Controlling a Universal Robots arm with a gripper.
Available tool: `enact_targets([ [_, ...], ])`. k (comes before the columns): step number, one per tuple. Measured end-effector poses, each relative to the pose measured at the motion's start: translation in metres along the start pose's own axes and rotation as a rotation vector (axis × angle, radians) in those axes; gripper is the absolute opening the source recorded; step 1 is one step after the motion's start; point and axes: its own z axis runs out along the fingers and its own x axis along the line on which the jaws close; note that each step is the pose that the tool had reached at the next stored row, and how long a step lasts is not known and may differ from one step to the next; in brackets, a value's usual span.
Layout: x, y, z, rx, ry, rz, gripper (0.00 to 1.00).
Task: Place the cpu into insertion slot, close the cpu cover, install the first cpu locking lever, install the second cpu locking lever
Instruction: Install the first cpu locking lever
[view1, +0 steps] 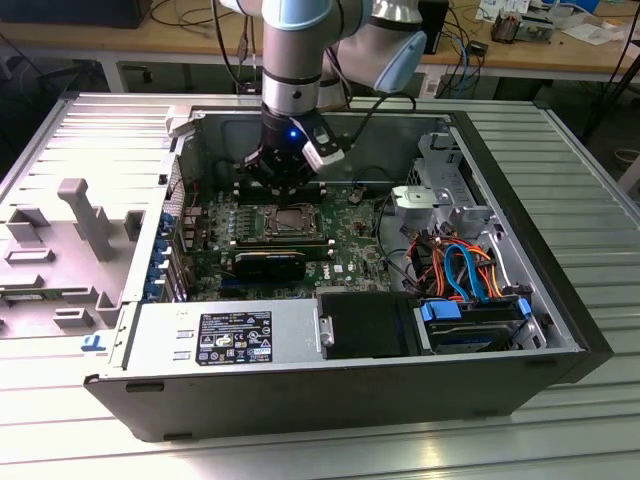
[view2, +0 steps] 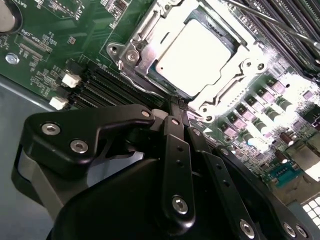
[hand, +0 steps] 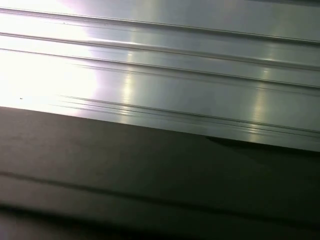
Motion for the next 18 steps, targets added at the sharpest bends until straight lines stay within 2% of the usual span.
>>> enact_targets([
  [8,-0.0121,-0.0017,0.0012,0.0001,0.0011,0.000,0.11],
  [12,-0.0210,-0.0029,0.0023,-0.0002,0.0030,0.000,0.11],
  [18,-0.0229,-0.0028,0.0014,-0.0002,0.0031,-0.001,0.11],
])
